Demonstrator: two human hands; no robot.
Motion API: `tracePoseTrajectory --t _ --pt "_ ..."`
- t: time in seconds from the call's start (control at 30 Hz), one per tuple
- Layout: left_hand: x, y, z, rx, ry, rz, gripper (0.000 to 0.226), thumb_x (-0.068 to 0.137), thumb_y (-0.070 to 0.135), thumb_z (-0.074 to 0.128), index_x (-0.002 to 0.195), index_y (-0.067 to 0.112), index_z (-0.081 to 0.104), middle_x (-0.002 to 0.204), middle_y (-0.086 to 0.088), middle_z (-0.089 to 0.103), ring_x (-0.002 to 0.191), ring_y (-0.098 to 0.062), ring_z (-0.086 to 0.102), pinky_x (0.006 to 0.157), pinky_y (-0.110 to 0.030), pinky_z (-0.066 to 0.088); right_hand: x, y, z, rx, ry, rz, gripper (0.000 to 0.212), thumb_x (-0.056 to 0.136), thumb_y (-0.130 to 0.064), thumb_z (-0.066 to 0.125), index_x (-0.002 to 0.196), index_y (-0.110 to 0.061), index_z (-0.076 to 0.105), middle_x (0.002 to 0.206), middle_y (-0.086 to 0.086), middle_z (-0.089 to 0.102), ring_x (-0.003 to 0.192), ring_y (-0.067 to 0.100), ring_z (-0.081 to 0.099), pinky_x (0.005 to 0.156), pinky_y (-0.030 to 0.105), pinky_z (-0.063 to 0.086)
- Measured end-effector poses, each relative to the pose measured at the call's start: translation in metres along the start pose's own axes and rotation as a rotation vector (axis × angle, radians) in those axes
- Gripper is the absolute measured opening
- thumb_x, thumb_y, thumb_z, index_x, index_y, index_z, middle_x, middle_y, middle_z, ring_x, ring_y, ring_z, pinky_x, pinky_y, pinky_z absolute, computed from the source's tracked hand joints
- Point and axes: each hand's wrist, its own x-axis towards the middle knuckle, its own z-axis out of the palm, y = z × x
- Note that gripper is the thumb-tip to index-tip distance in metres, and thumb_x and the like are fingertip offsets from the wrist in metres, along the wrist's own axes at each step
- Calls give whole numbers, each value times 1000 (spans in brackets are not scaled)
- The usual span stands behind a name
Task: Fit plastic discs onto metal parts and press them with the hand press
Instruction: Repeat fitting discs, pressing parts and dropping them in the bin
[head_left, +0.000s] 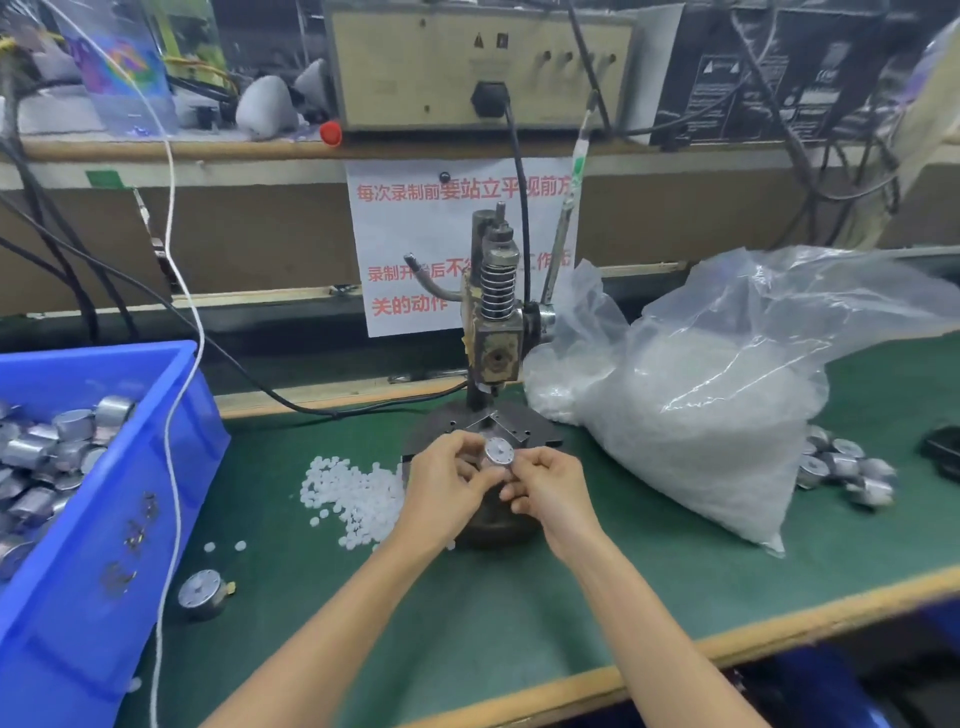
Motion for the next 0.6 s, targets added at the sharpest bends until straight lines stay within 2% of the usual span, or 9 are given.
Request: tracePoseTrajectory --t 0.03,0.1,0.17,0.27,0.37,0.47,0.6 --pt "4 -1 2 60 8 30 28 75 16 75 98 25 61 82 12 61 63 -6 57 60 -6 41 3 1 -1 -24 10 -14 10 94 -2 51 97 4 59 62 4 65 43 7 56 41 17 41" --pt "12 -6 5 232 13 92 28 79 21 72 104 22 62 84 9 59 79 -13 55 67 -10 38 6 3 -2 -78 30 -63 10 93 -2 52 94 2 60 65 5 68 46 8 61 42 17 43" --pt "19 -13 8 401 54 140 28 80 29 70 106 21 63 98 7 59 97 -17 45 80 -22 35 9 3 -2 -118 53 -118 8 93 -3 53 89 -2 60 65 5 70 49 9 63 42 17 44" --pt "29 -22 12 475 124 129 30 80 39 68 104 22 63 121 7 50 110 -16 32 83 -24 20 14 2 -4 -157 88 -161 9 93 -7 55 84 -5 58 66 5 71 47 12 63 40 18 43" --pt "37 -27 16 459 134 105 32 81 39 66 109 25 59 126 10 50 113 -13 31 81 -24 16 16 6 -7 -247 99 -224 14 92 -14 57 80 -5 58 63 3 70 46 13 63 39 19 42" --pt "42 -29 20 387 132 99 34 82 36 65 113 28 56 116 12 58 111 -9 40 81 -22 14 14 11 -9 -353 87 -294 29 92 -25 59 67 -10 58 54 2 67 39 14 59 43 18 42" --pt "45 -32 21 336 129 72 29 80 39 66 108 32 58 107 15 61 106 -6 46 80 -23 14 14 14 -10 -404 100 -330 42 94 -33 55 58 -13 58 49 0 64 34 11 52 46 16 42"
